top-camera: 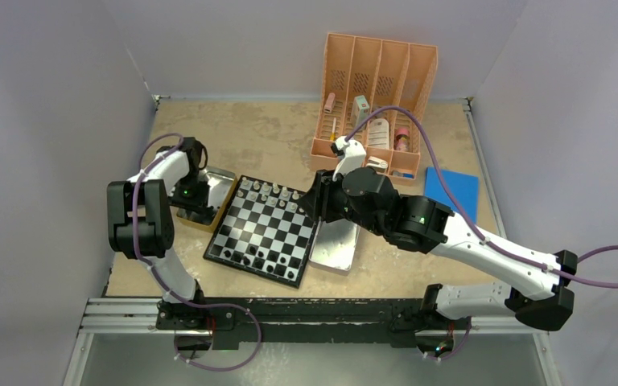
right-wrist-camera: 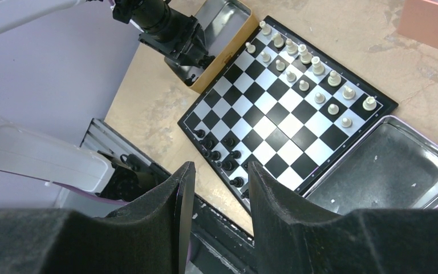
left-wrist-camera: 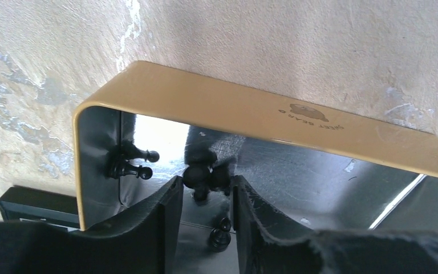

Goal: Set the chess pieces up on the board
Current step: Pick up the chess piece from the storage box.

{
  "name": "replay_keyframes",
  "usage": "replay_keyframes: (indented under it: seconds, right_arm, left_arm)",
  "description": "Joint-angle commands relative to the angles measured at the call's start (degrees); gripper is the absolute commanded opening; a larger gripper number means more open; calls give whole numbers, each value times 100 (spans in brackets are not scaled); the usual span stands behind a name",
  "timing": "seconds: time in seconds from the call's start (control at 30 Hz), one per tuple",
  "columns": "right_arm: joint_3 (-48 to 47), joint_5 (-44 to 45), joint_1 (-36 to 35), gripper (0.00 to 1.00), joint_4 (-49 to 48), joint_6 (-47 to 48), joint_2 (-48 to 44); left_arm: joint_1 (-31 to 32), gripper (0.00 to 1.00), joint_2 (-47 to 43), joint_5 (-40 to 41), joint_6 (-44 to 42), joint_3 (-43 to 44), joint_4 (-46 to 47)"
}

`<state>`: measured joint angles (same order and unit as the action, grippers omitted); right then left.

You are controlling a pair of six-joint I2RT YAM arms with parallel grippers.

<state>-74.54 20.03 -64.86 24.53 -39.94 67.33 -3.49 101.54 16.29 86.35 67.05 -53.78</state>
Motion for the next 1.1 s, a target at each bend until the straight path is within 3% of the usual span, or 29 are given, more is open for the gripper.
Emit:
replay_keyframes:
  seconds: [0.0, 0.93, 1.07]
  right_arm:
    - [1, 114, -10, 42, -133, -66, -176]
    - [14, 21, -10, 42, -108, -92, -176]
    - [1, 88, -15, 42, -121, -92, -204]
  left_arm:
    - [-56, 32, -187, 131, 158, 139, -216]
    - [-56, 25, -39, -111, 374, -156, -186]
    - [-51, 16, -71, -79, 370, -144, -199]
